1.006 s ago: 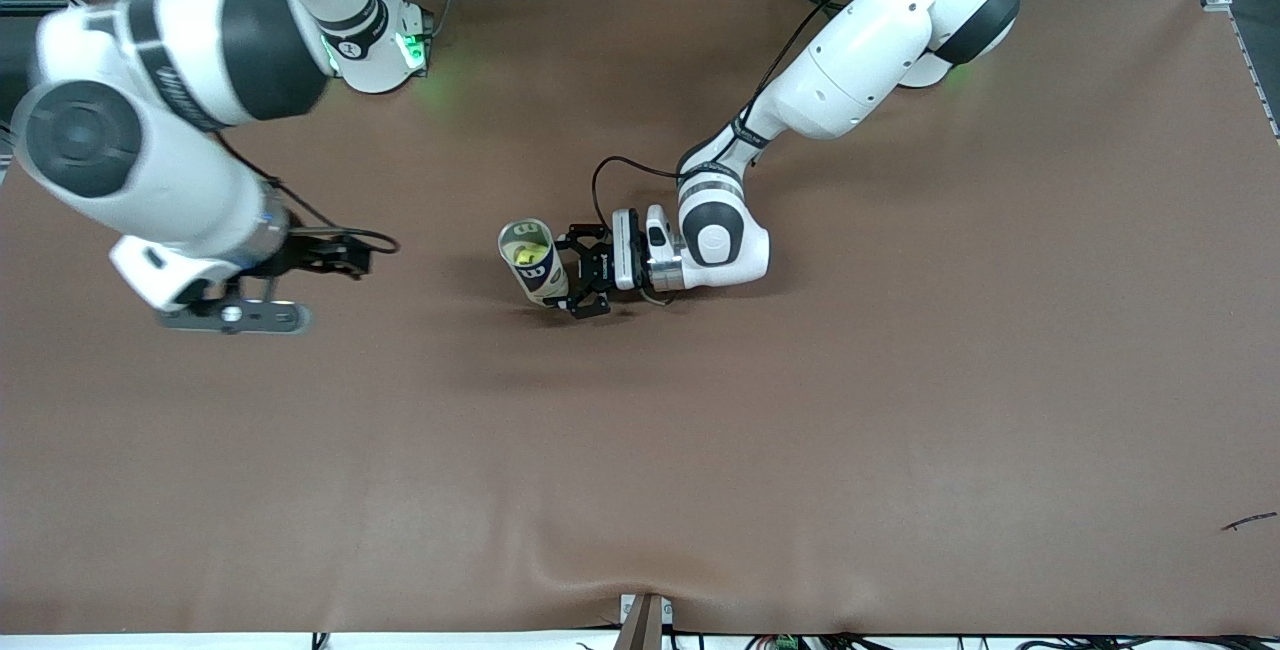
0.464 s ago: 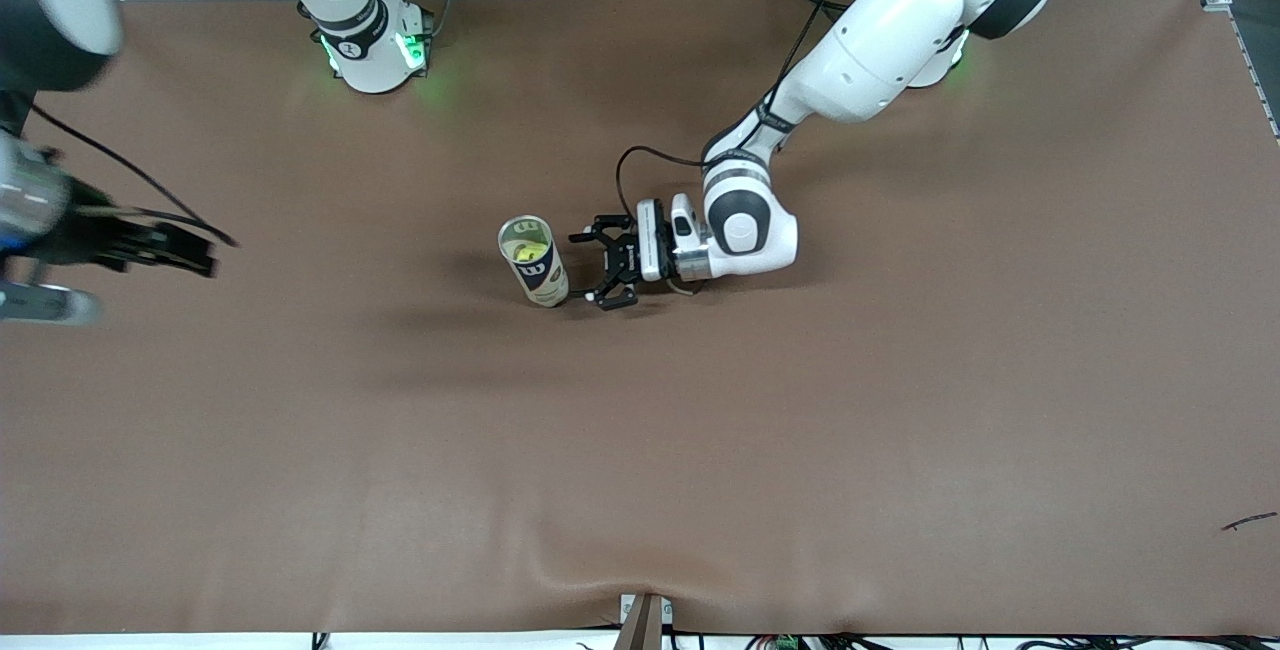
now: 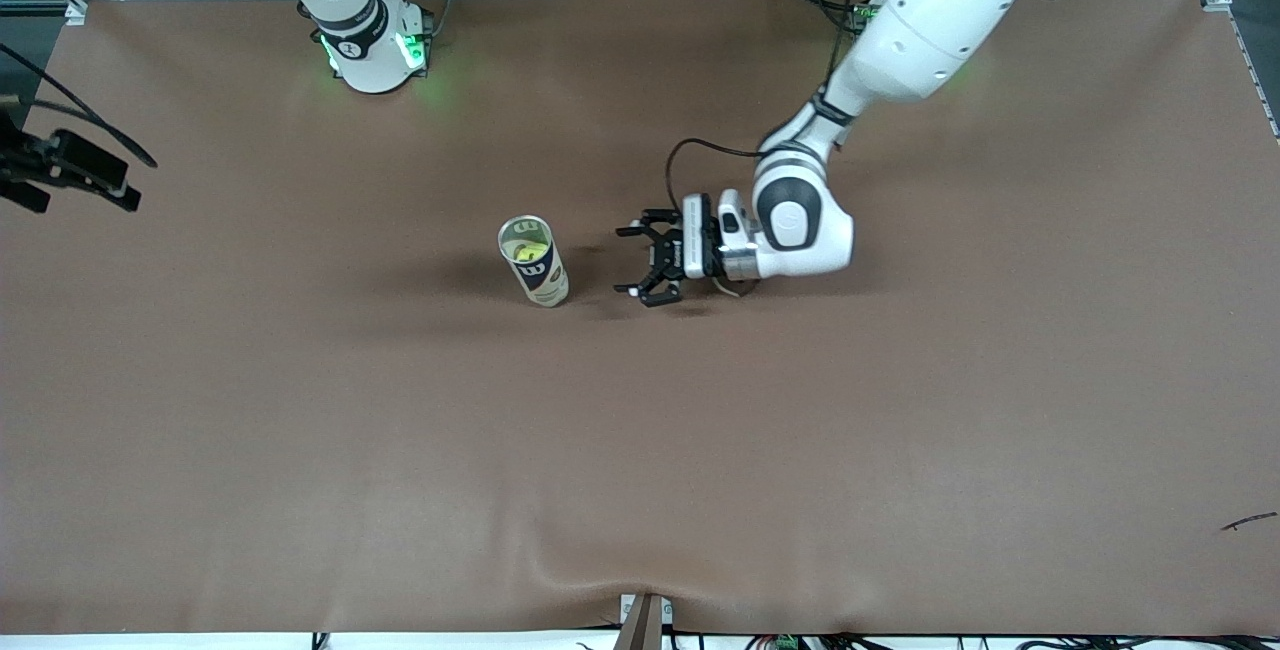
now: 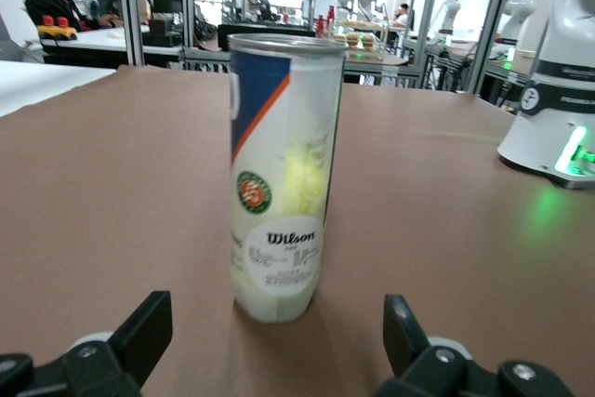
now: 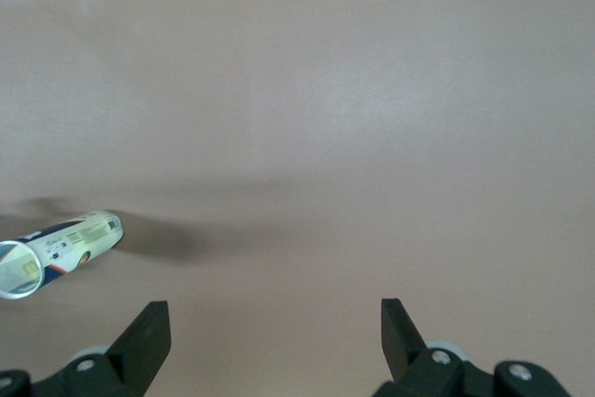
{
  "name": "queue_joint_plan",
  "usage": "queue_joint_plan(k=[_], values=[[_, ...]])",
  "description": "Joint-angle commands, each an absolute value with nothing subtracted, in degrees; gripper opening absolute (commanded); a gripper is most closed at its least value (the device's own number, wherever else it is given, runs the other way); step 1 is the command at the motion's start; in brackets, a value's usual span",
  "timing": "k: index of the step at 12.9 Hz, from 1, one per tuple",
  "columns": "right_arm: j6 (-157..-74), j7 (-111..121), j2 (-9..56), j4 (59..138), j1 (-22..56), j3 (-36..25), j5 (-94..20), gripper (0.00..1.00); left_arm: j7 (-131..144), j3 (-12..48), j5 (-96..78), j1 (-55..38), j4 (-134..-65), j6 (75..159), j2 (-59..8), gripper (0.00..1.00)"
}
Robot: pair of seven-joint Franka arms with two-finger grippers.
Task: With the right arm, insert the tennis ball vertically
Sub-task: 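Open the left gripper and release the upright can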
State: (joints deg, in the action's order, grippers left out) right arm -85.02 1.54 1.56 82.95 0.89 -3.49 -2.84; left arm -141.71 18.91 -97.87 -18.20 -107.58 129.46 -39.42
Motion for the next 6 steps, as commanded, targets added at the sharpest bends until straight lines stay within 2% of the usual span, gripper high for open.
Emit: queue_joint_plan(k=[1,3,6], values=[[-84.90,4.39,-1.05,86.56,-0.79,-3.16,-3.96,1.00,-133.28,19.34,-85.48,-11.98,-108.20,123.69,-37.35,1.00],[-85.87,4.66,-4.20,90.51,-1.14,-3.25,-3.61,1.00,-126.95,19.25,-75.20,-8.19,-105.57,119.81,-37.44,1.00],[-85.87,6.76,-4.57,90.79,-0.62,-5.61,-1.07,1.00,-117.02,19.16,-61.92,-3.70,-101.18,114.98,-37.44,1.00]])
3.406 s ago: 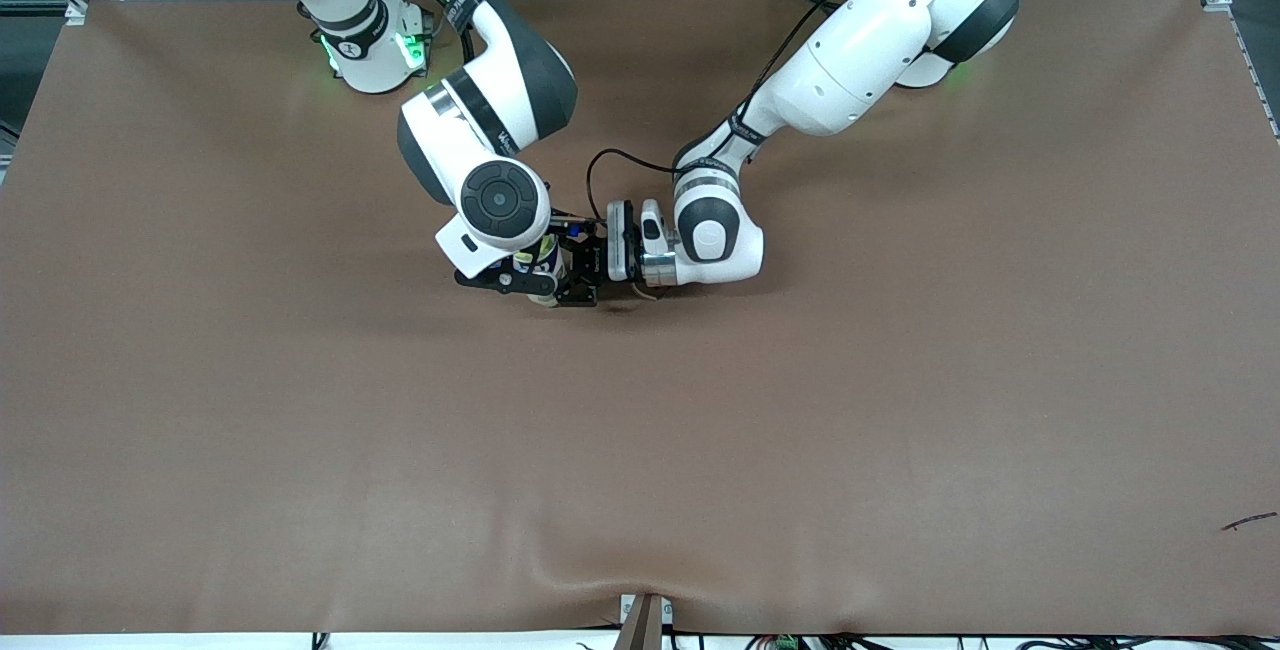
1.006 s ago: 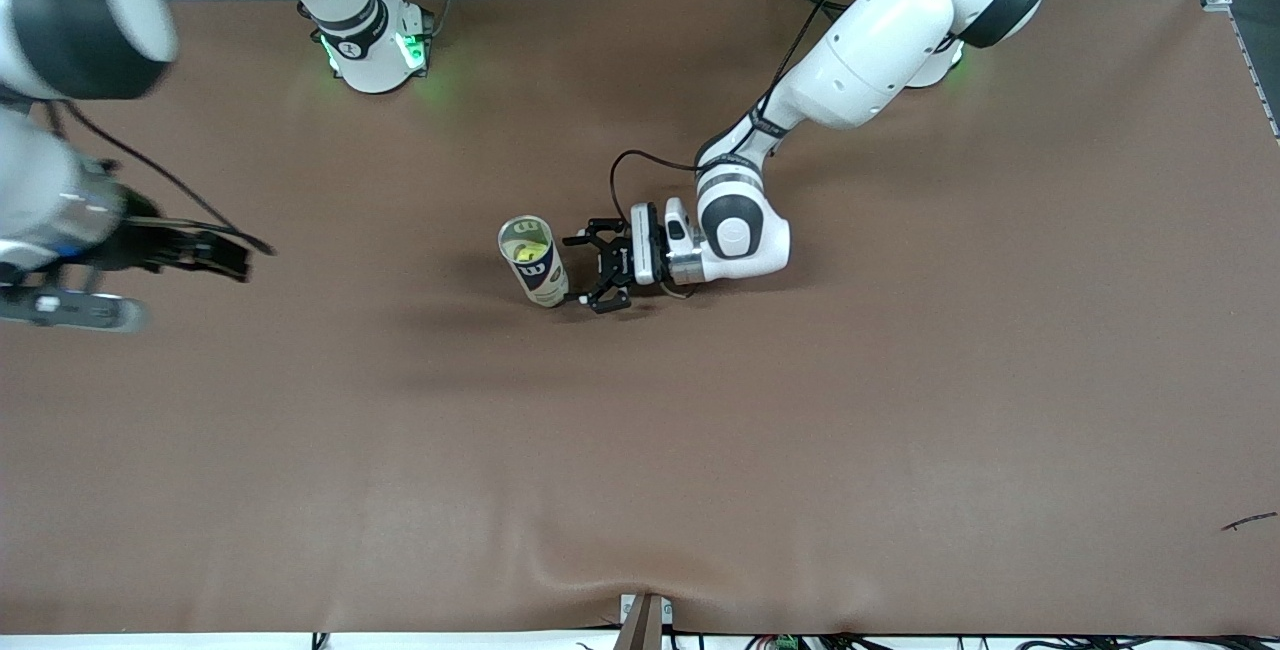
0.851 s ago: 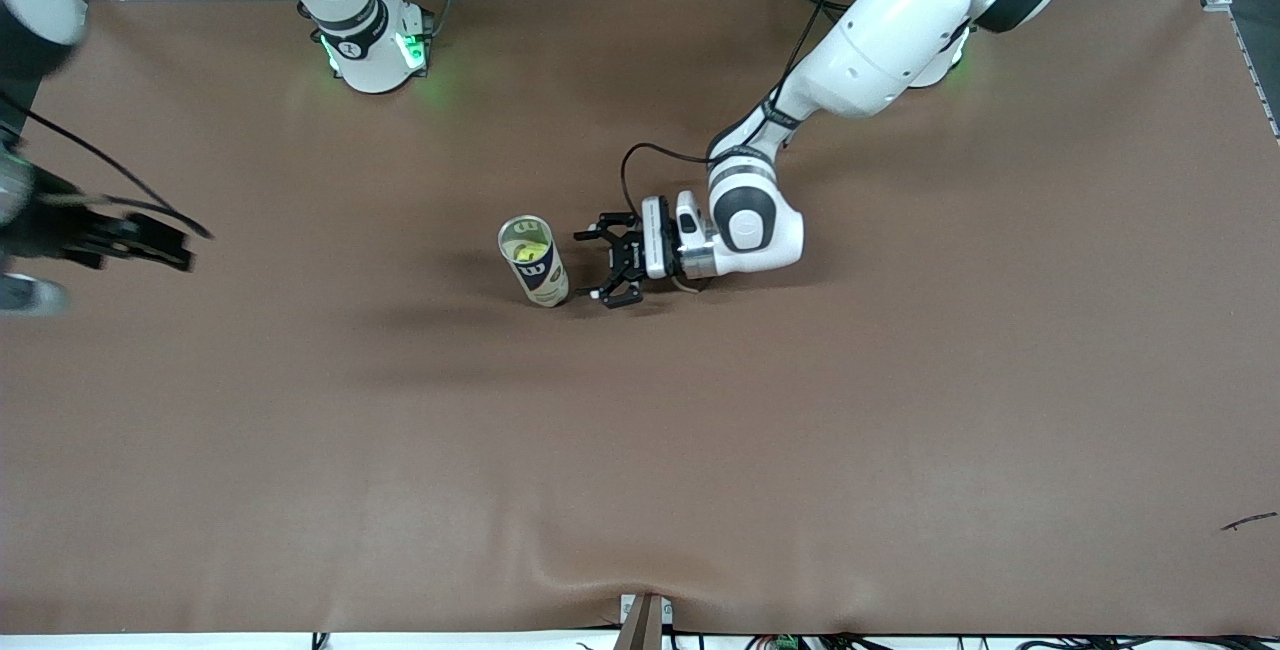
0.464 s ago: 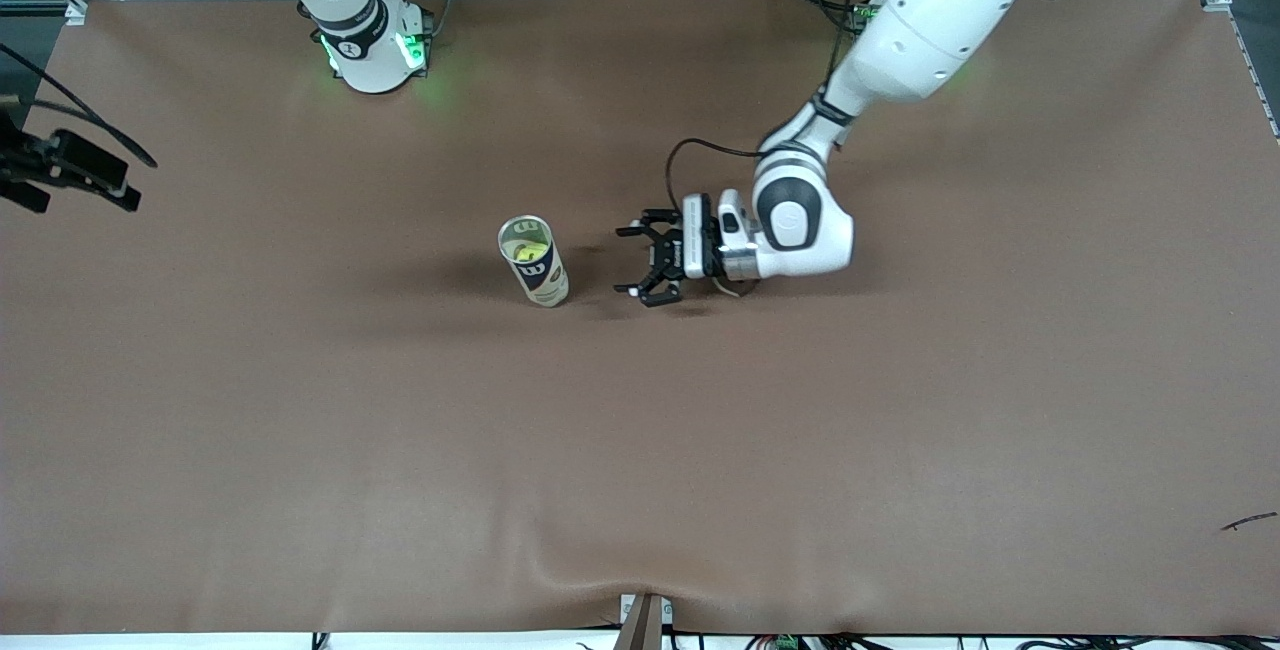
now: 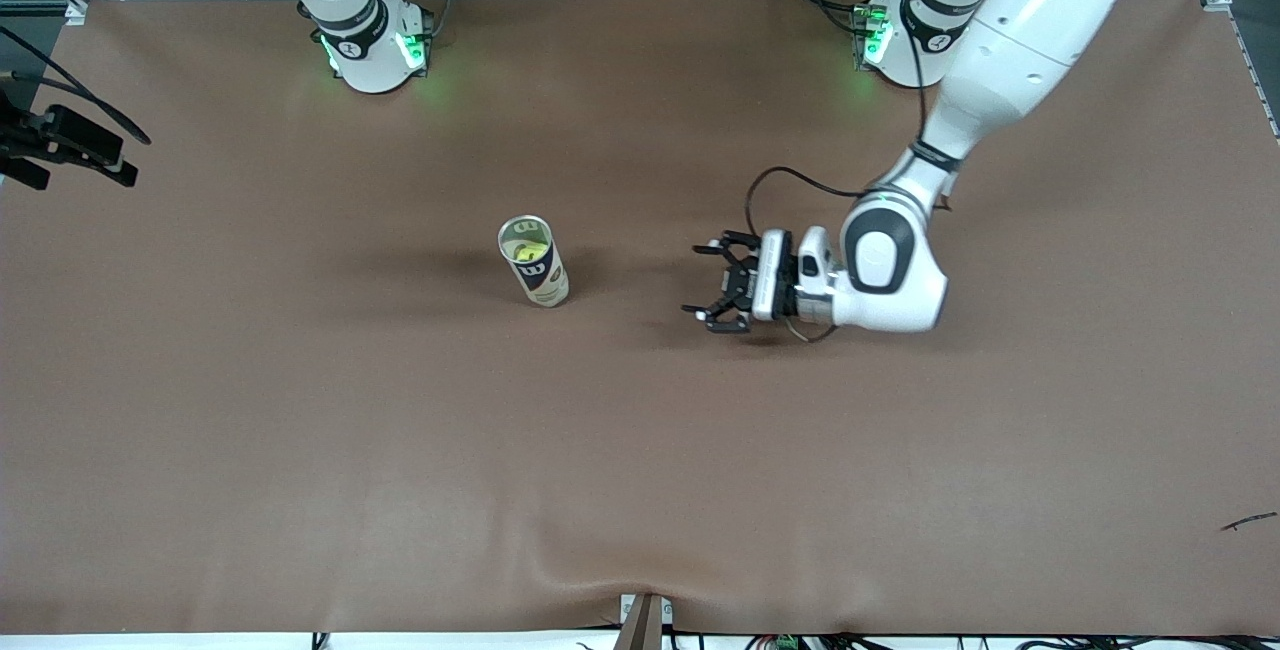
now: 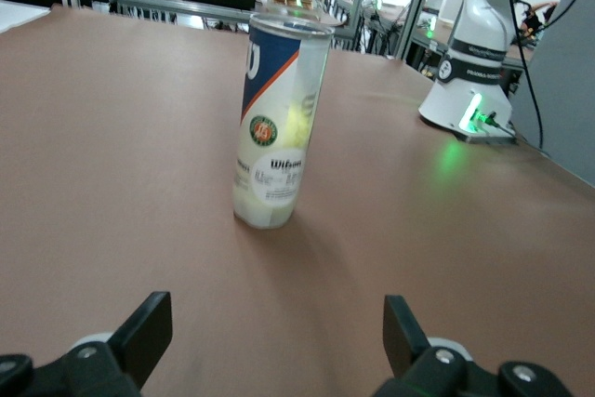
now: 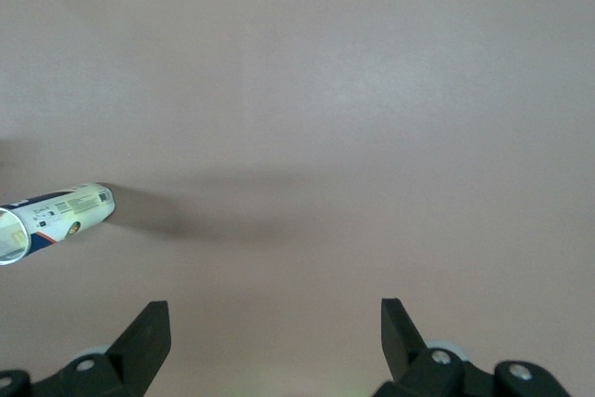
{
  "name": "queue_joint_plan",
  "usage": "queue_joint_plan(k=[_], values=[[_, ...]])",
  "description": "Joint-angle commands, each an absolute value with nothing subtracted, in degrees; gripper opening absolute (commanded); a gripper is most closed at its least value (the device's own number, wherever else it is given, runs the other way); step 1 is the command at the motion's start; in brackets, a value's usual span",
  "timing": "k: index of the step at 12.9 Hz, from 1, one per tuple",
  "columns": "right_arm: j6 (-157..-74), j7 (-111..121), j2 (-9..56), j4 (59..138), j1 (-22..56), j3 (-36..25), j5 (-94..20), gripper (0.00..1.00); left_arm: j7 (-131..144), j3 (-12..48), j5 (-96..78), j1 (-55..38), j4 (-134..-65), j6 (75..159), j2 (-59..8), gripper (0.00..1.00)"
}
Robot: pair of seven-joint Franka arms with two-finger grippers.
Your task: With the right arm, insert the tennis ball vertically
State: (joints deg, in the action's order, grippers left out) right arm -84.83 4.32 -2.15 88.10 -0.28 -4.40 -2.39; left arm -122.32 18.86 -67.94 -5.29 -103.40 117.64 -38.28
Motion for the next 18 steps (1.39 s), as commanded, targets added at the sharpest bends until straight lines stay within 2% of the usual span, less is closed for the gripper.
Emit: queue_joint_plan(k=[1,9,14,18], values=[[-85.87,7.38,-4.48,90.79,-0.62,-6.23,-0.27,1.00,-113.24,18.90,-57.52,-3.17,-99.42,113.48,-37.35,1.00],[-78.66,3.96,-3.43,89.12,-0.53,-6.33,-0.26,1.00,-85.38,18.63,-31.31,-0.36,-87.90,101.36,-35.68,1.00],[-78.57,3.87,-3.69,87.37,-0.70,-6.33,-0.35,1.00,-58.60,18.72,-23.66,0.44,-86.93,93.71,-30.95,1.00],[-78.57,4.04,-3.43,85.78,-0.53,-6.24,-0.44,1.00,-40.74,18.72,-15.14,0.35,-86.92,91.15,-26.21,1.00]])
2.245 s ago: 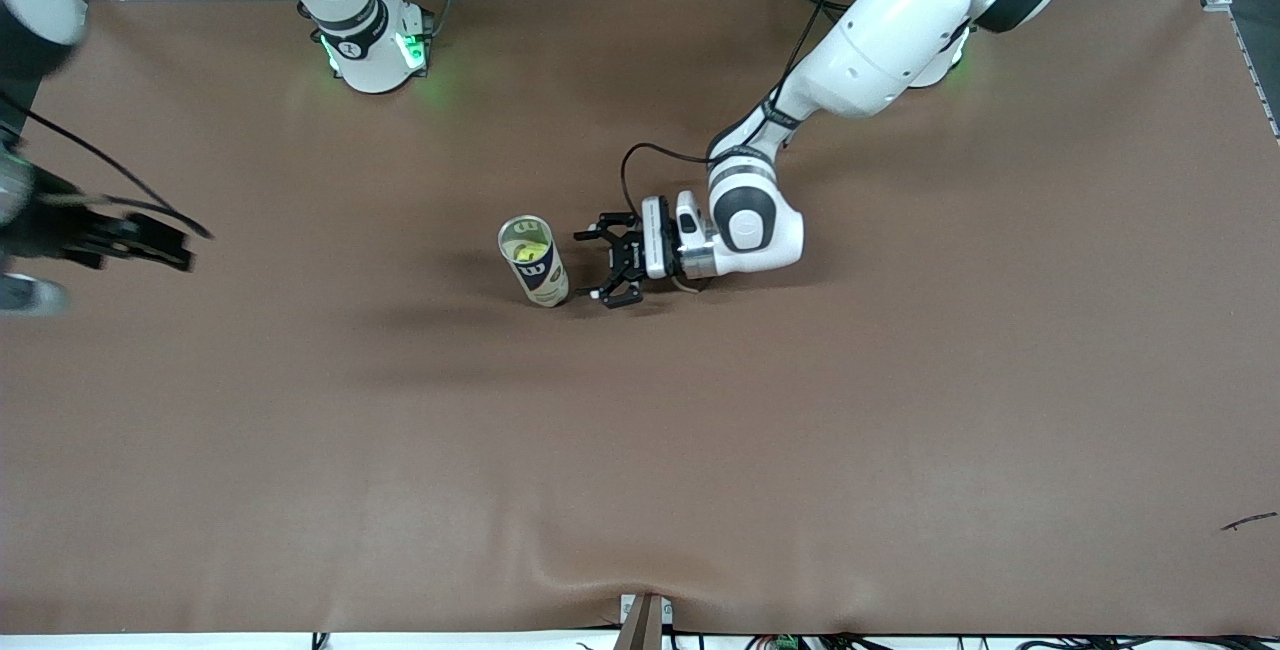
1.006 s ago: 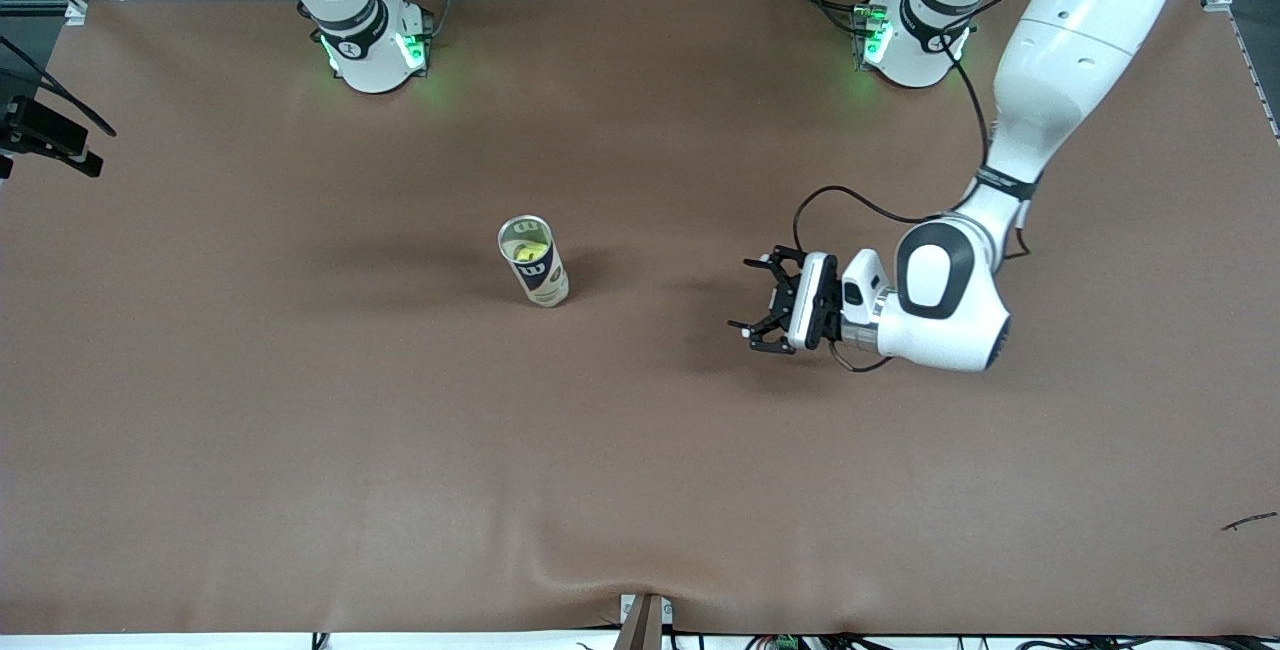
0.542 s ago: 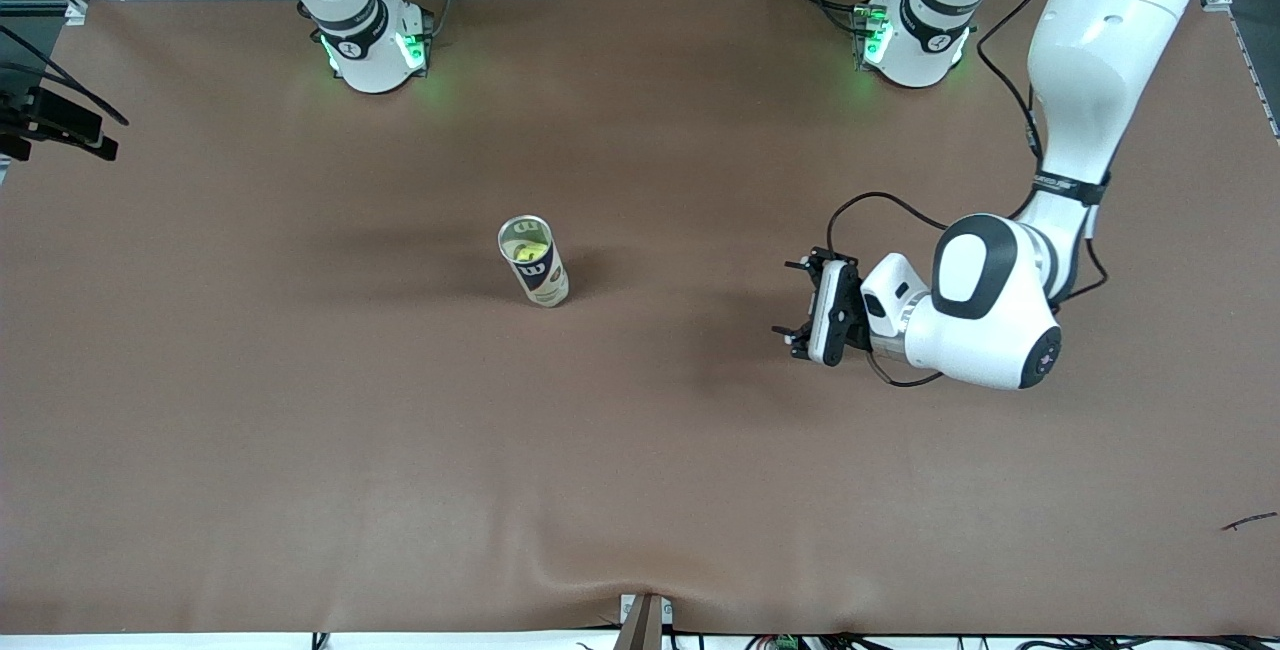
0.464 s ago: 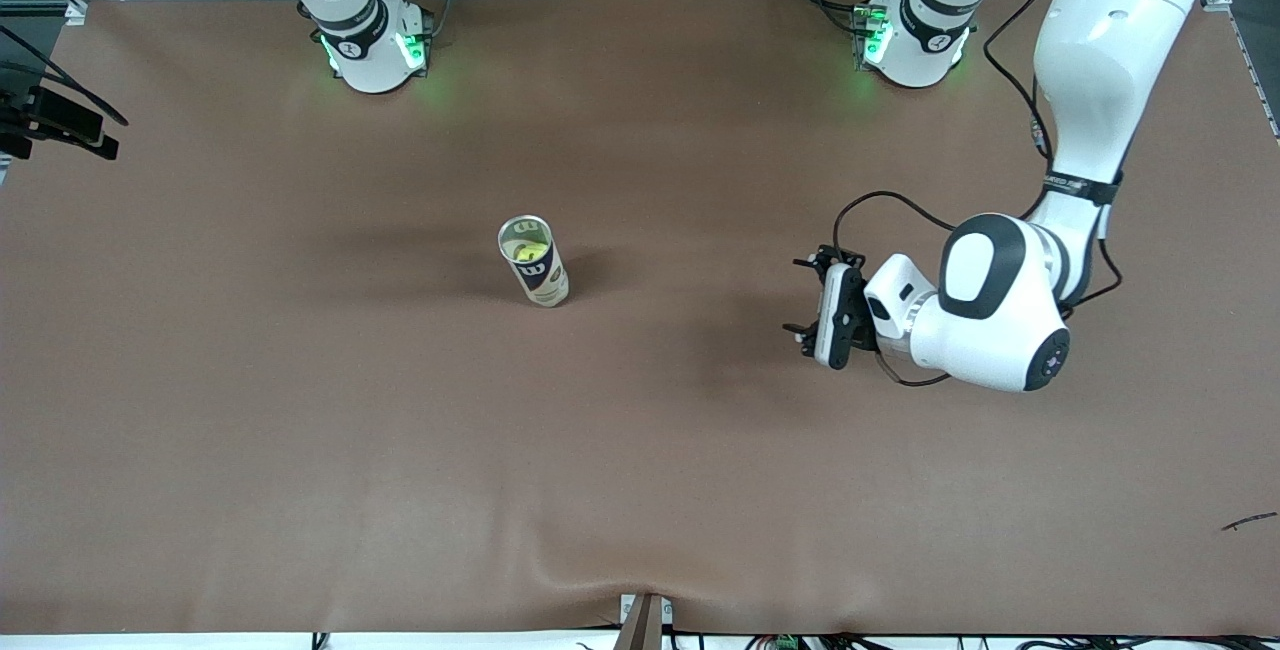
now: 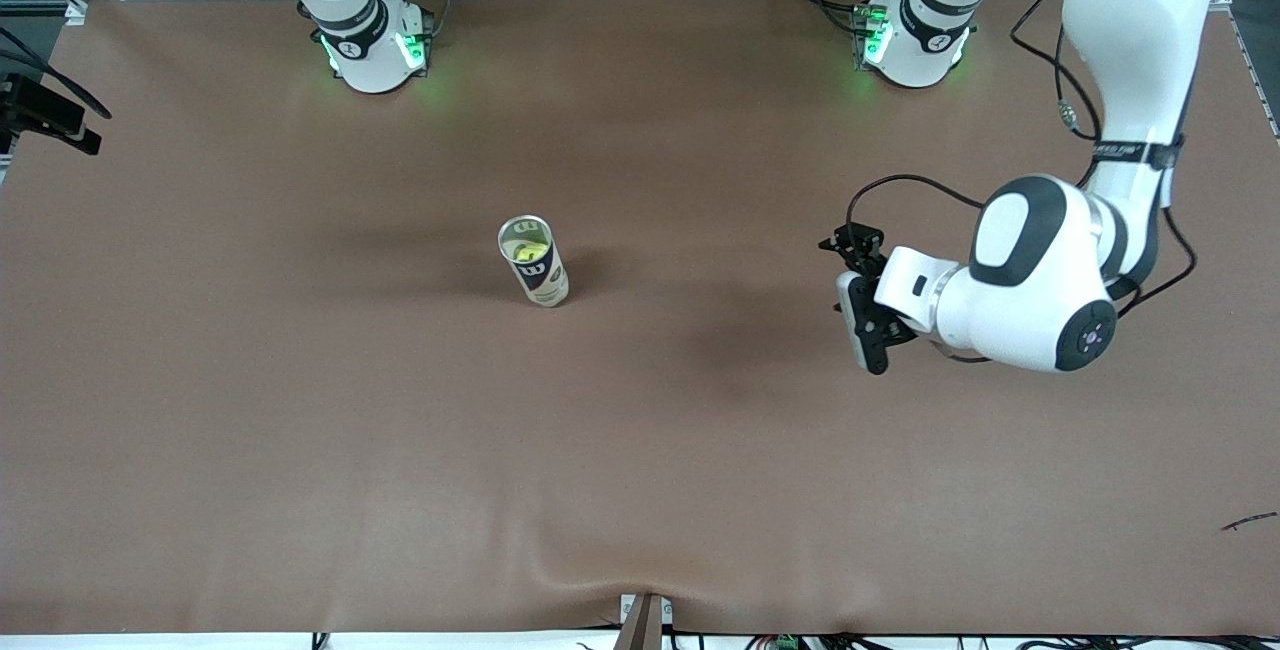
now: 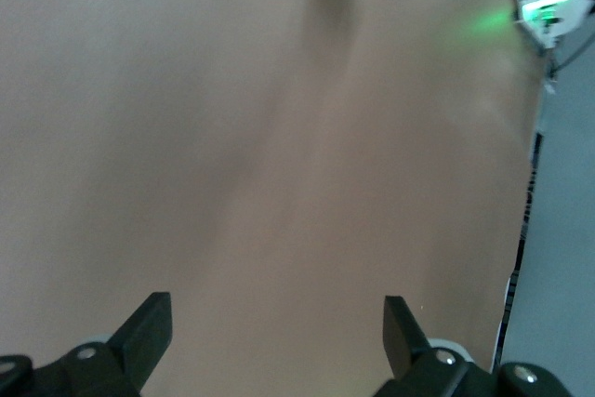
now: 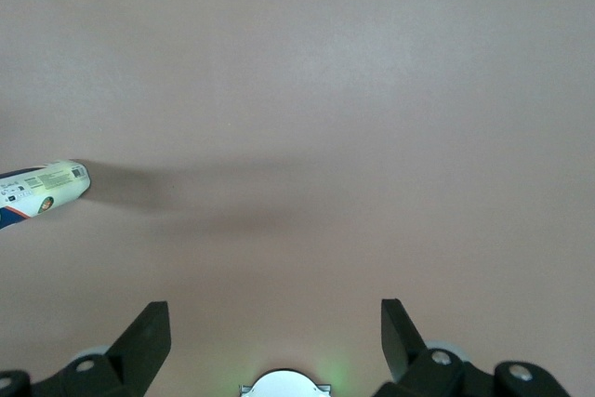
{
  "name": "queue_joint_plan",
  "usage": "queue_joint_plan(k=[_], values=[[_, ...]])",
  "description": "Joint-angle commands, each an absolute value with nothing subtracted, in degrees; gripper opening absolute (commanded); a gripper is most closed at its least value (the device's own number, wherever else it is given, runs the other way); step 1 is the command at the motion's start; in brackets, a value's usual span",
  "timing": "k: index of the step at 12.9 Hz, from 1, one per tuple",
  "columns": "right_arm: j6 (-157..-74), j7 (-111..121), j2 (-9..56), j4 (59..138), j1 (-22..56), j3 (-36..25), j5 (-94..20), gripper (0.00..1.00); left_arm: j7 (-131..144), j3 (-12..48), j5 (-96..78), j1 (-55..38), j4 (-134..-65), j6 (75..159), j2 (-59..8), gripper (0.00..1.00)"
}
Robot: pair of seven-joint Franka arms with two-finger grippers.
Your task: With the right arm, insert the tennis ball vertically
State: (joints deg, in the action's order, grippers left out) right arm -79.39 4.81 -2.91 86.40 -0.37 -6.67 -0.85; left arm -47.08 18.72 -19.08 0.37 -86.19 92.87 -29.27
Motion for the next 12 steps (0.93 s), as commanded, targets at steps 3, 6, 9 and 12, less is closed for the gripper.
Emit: queue_joint_plan(k=[3,6,9,12], values=[[-78.57,3.96,-3.43,85.87,-0.53,-6.24,-0.44,1.00,-29.04,18.63,-7.76,0.35,-86.84,88.60,-21.37,1.00],[-78.84,0.11,-3.43,85.87,-0.53,-6.24,-0.26,1.00,-13.95,18.72,-3.88,0.26,-86.92,85.53,-17.07,1.00],[-79.71,0.00,-3.43,86.13,-0.62,-6.24,-0.26,1.00,-0.65,19.25,0.43,0.35,-87.19,82.19,-12.50,1.00],[-79.54,-0.26,-3.51,86.13,-0.62,-6.24,-0.44,1.00,5.26,18.90,0.53,0.62,-89.55,79.81,-6.18,1.00]])
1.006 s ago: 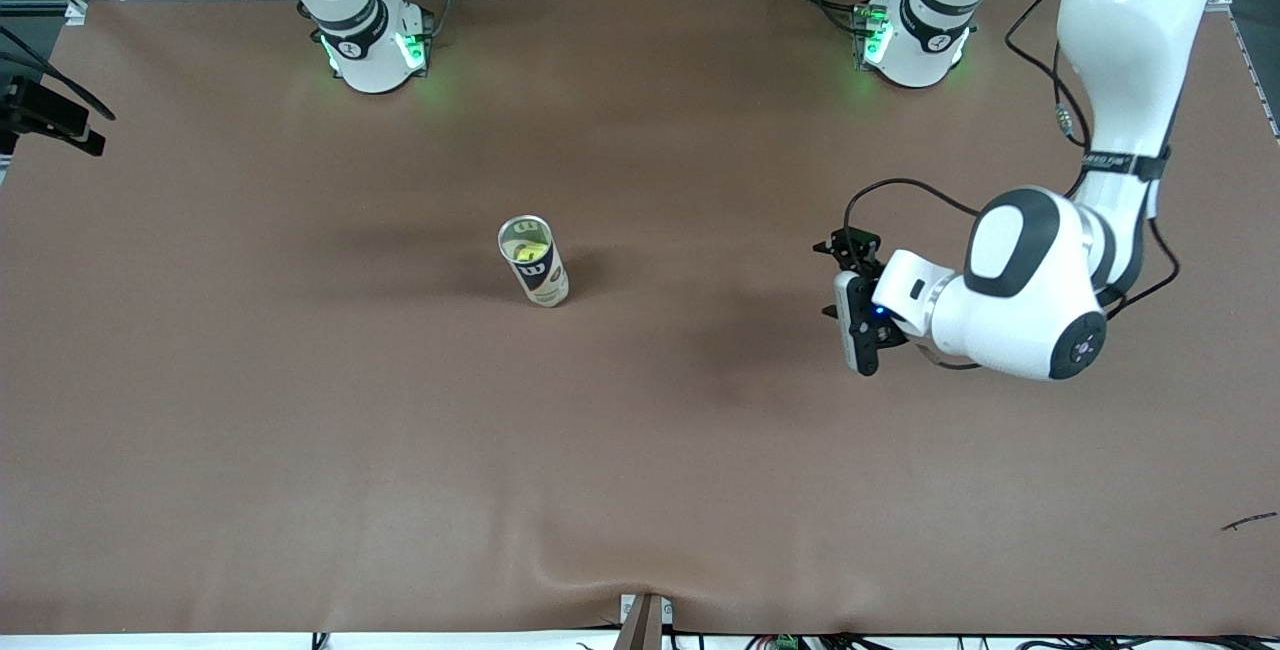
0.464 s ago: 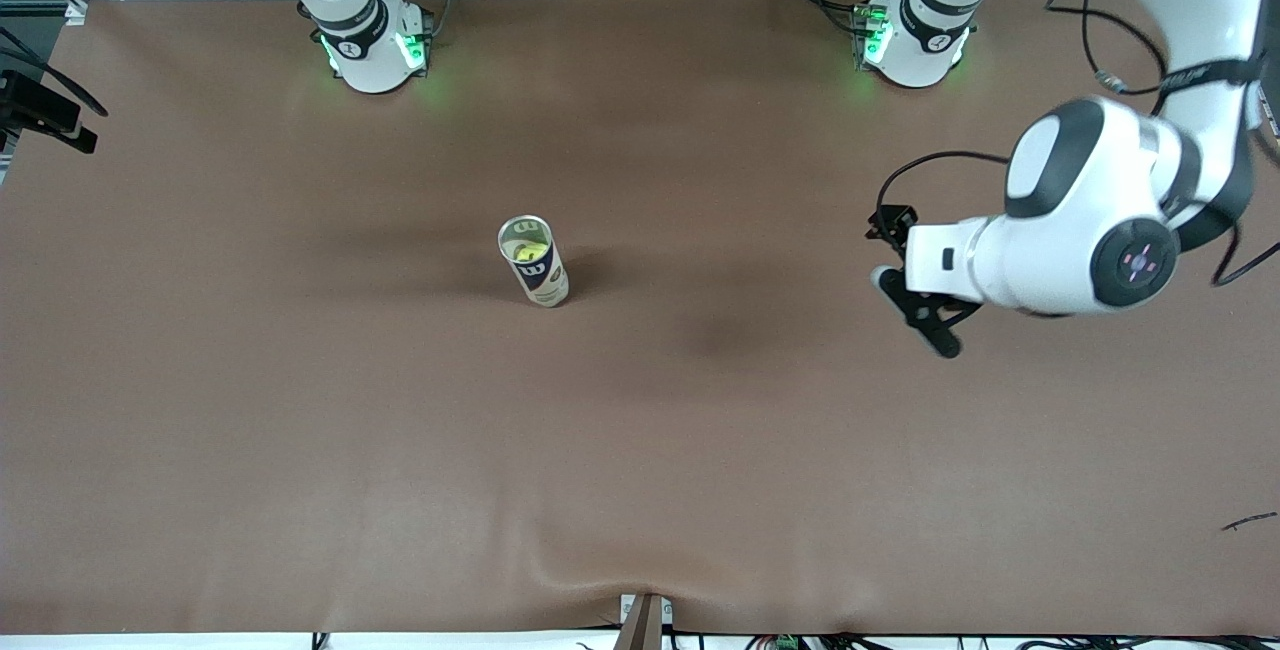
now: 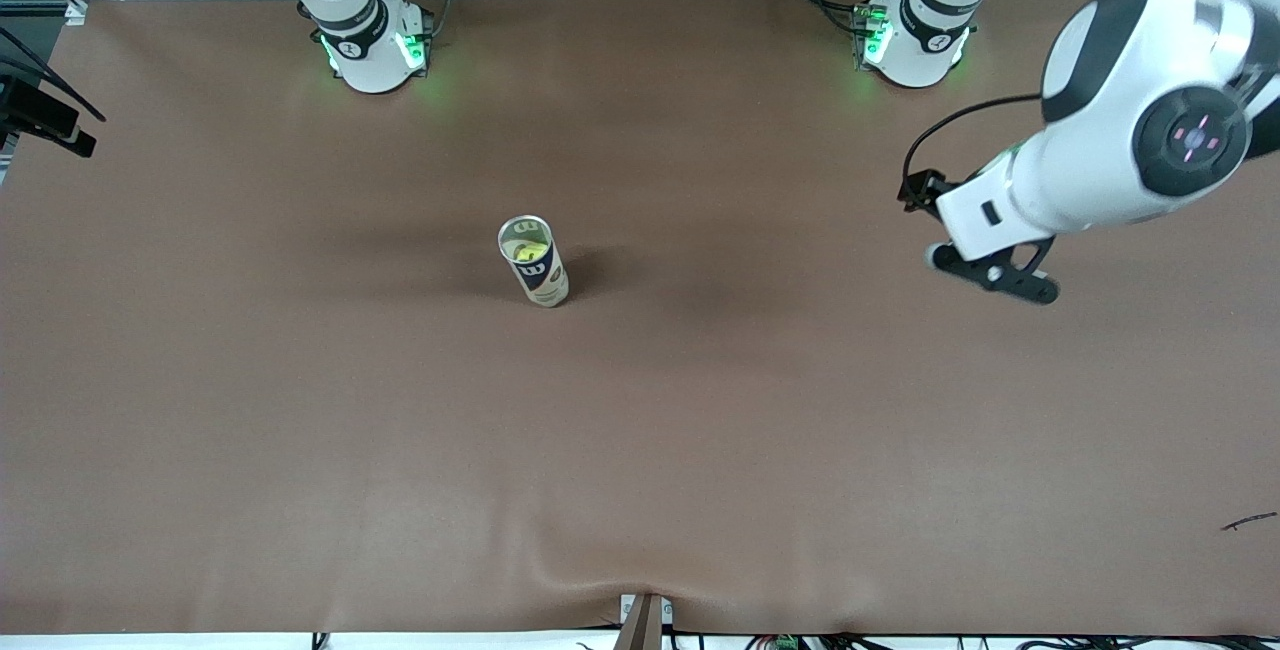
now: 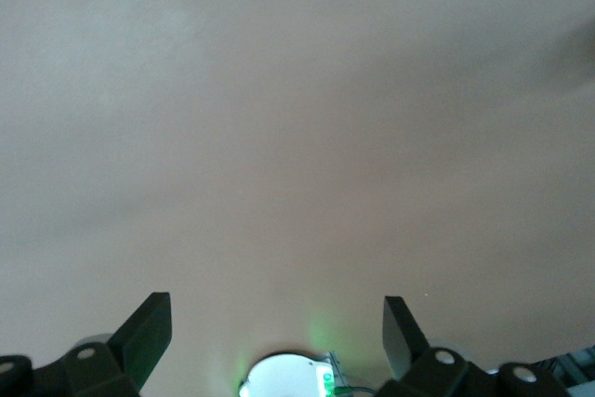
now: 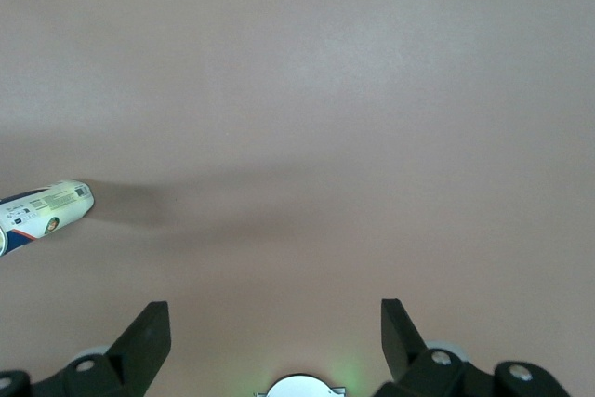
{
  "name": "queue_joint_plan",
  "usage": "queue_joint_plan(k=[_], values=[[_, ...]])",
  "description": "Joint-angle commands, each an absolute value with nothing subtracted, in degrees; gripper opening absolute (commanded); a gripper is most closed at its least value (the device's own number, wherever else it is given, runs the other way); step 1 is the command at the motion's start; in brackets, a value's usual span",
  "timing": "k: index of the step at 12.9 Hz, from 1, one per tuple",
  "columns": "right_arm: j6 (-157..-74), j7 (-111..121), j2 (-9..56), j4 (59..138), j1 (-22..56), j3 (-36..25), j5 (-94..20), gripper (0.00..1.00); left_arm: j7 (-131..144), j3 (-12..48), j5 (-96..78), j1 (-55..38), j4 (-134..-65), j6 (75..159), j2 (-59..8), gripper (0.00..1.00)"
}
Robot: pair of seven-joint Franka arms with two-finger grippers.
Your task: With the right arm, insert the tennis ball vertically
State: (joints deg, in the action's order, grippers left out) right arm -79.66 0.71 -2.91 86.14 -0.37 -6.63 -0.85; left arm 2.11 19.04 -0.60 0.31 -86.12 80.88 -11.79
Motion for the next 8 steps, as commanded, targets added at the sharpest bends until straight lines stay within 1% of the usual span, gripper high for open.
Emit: queue_joint_plan(k=[1,3,5,6,8], values=[[-79.45,-0.35,-3.52,86.13,-0.62,-6.24,-0.53,1.00,5.88,18.90,0.53,0.53,-91.21,79.80,-2.59,1.00],[-79.54,-0.26,-3.43,86.13,-0.62,-6.24,-0.88,1.00,5.71,18.64,0.44,1.22,-92.37,78.59,0.87,1.00],[-79.63,-0.26,-3.43,86.22,-0.53,-6.15,-1.05,1.00,4.66,18.72,-0.26,4.29,-91.50,76.47,1.66,1.00],[-79.72,-0.26,-3.43,86.31,-0.35,-6.15,-1.05,1.00,4.57,18.63,-0.09,5.18,-90.19,76.46,1.84,1.00],[-80.68,0.08,-3.43,86.66,0.09,-6.07,-1.14,1.00,4.83,18.54,0.09,8.59,-85.28,76.46,0.97,1.00]])
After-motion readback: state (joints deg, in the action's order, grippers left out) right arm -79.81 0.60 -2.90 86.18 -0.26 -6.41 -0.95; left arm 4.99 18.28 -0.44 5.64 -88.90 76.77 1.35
